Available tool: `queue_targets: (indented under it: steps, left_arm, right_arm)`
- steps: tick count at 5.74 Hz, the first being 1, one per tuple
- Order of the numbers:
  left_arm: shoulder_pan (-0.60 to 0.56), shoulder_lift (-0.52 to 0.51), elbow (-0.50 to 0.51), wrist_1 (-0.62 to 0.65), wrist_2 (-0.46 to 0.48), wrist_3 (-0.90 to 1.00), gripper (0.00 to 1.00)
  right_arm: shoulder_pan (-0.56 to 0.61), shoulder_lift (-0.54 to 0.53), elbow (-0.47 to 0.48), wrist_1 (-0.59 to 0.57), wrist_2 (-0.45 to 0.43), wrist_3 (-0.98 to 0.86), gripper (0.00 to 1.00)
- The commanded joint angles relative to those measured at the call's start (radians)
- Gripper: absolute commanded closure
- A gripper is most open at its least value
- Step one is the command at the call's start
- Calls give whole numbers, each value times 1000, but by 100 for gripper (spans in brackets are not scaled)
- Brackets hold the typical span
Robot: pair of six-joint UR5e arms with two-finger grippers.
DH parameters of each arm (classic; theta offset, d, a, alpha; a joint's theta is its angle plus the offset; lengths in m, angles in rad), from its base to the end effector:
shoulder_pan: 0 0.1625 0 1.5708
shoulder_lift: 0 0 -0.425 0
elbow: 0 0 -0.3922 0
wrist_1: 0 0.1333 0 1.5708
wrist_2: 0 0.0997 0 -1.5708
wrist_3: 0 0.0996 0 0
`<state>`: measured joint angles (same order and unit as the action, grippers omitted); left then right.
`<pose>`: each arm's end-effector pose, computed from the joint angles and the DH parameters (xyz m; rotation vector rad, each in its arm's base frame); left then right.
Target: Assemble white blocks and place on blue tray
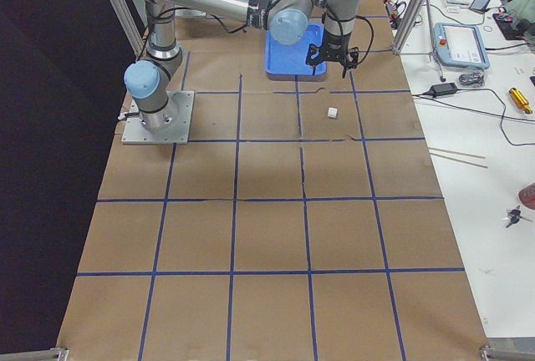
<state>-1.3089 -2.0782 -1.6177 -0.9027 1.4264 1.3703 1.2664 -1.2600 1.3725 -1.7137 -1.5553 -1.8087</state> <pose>0.0258 -0.6663 0.2409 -1.6489 -2.6398 0.2854 -0.0579 -0.6342 0.4266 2.1335 -2.2798 0.0444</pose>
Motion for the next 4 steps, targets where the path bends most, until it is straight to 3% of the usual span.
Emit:
queue_targets:
  steps: [1, 4]
  left_arm:
    - [63, -29, -69, 37, -194, 167, 1]
    - [65, -83, -64, 94, -202, 164, 1]
  right_arm:
    - [-4, 88, -1, -17, 149, -152, 0]
    - [-79, 291, 3, -30, 453, -391, 0]
